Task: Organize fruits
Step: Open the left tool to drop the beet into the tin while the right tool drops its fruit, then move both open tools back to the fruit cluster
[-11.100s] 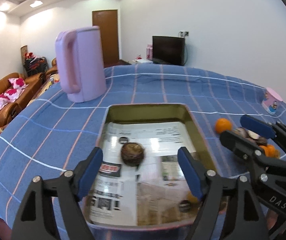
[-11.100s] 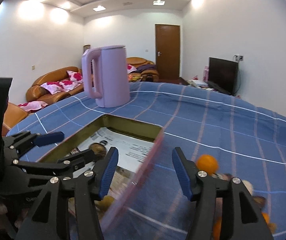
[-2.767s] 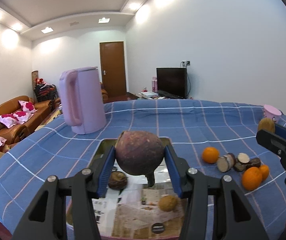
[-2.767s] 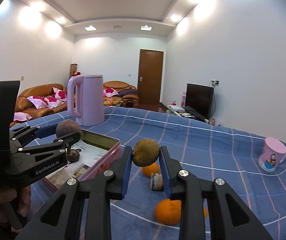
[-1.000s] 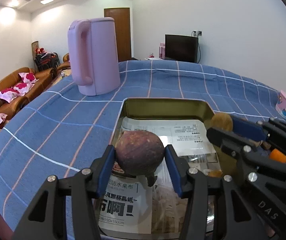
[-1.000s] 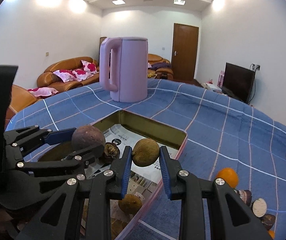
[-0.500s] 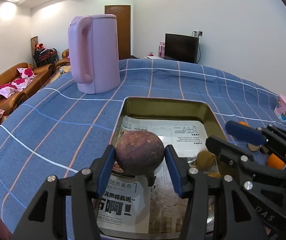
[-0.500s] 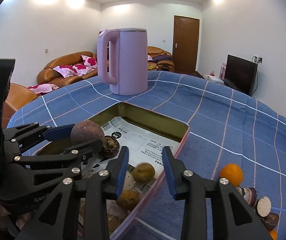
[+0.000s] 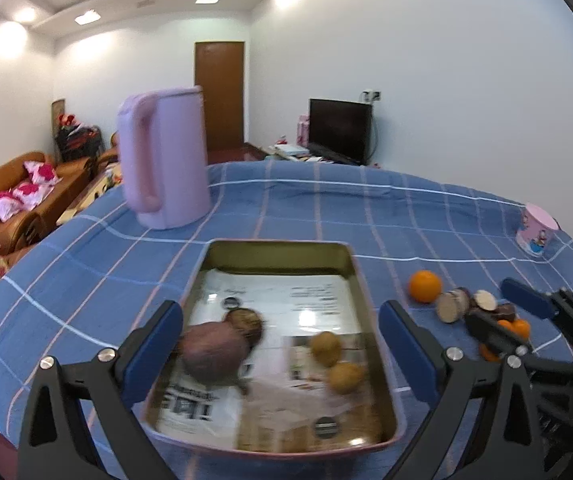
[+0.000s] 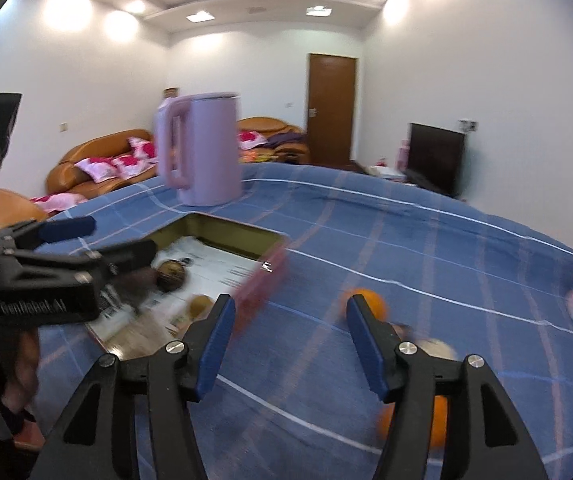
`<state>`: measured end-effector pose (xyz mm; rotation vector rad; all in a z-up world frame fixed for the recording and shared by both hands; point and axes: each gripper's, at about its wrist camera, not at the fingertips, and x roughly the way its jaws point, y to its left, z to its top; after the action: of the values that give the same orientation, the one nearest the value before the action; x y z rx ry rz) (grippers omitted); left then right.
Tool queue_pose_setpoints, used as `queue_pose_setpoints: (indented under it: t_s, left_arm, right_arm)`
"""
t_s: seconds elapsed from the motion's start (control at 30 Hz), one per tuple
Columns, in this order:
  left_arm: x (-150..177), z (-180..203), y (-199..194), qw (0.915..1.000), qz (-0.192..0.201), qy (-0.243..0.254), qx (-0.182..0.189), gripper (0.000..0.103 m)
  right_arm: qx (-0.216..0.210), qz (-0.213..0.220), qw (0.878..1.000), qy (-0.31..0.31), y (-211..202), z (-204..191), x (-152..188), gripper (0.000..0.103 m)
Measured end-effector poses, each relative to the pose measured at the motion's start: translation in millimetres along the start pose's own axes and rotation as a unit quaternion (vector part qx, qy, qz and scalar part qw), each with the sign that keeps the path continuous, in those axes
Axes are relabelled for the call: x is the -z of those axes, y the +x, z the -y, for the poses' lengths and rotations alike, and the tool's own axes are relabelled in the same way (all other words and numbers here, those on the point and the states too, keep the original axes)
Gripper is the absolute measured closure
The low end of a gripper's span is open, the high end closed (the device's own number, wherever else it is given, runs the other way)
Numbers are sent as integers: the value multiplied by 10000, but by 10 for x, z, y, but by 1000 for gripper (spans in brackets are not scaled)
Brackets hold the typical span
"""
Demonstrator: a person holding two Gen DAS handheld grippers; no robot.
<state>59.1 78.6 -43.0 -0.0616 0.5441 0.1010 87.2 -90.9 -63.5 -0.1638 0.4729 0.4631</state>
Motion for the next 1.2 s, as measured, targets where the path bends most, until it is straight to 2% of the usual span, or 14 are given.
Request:
queue_pose_setpoints:
  t_s: [0.1, 0.17, 0.37, 0.7, 0.73, 0.77, 0.83, 0.97, 1.2]
  left_arm:
    - [34, 233, 35, 9997, -35, 233, 94, 2]
    - [52, 358, 53, 9993, -51, 345, 127, 2]
    - [68, 766, 121, 9971, -55, 706, 268, 2]
    - [57, 1048, 238, 9950, -97, 954, 292, 2]
    - [60, 1048, 247, 9949, -111, 957, 288, 2]
    - [67, 1051, 256, 9949, -120, 960, 284, 2]
    - [80, 1050, 272, 9948, -149, 963, 292, 2]
    - [101, 1060, 293, 9947, -177, 968, 300, 2]
    - [112, 1094, 296, 9943, -205, 984, 349, 2]
  right_arm:
    - [401, -47, 9990, 182, -150, 266, 99, 41]
    - [652, -188, 9967, 435, -223, 492, 173, 32]
    - [1140, -339, 9870, 1077, -344, 988, 294, 31]
    - [945, -785, 9847, 1237, -195, 1108, 343, 31]
    - [900, -837, 9844, 1261, -181, 1117, 360, 32]
    - [867, -882, 9841, 1276, -166, 1109, 368, 39]
    - [784, -1004, 9833, 1297, -123, 1113, 382, 46]
    - [596, -1192, 9823, 1318, -56, 1096, 410, 51]
    - [284, -1401, 9773, 1566, 8, 1172, 455, 52]
